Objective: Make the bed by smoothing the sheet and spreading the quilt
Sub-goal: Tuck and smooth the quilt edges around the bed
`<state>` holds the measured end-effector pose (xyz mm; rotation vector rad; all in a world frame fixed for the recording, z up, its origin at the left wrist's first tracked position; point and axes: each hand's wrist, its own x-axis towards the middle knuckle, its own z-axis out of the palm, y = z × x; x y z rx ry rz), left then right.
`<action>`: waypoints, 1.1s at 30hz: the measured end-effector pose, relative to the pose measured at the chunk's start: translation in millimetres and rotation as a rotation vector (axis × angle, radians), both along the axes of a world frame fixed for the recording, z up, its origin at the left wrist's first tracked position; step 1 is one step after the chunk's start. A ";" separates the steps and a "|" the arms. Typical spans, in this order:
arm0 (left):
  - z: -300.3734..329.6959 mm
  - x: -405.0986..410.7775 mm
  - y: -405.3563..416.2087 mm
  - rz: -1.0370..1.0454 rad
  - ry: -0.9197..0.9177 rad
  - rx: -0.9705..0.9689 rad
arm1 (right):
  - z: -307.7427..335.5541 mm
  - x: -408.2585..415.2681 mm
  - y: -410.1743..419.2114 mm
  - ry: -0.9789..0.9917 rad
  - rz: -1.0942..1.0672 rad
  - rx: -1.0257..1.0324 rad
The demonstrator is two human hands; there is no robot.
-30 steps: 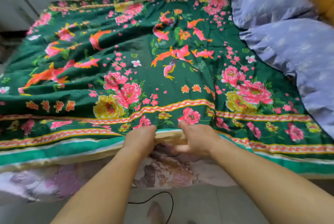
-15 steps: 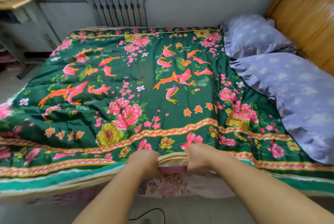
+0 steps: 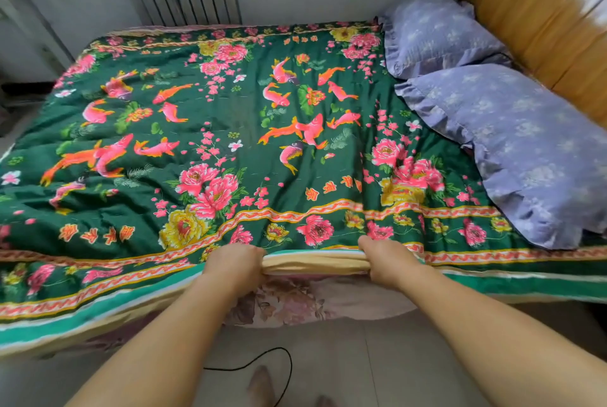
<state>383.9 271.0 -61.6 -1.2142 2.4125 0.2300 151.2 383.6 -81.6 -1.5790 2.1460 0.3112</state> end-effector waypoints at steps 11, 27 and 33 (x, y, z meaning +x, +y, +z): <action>-20.2 16.1 23.8 -0.044 -0.241 0.172 | -8.8 13.7 22.8 -0.003 0.106 0.172; -28.4 16.2 37.0 -0.011 -0.152 0.082 | -31.1 6.4 36.4 -0.104 0.027 0.065; -32.6 19.6 47.4 -0.020 -0.187 0.078 | -32.9 6.8 41.4 -0.148 -0.024 0.051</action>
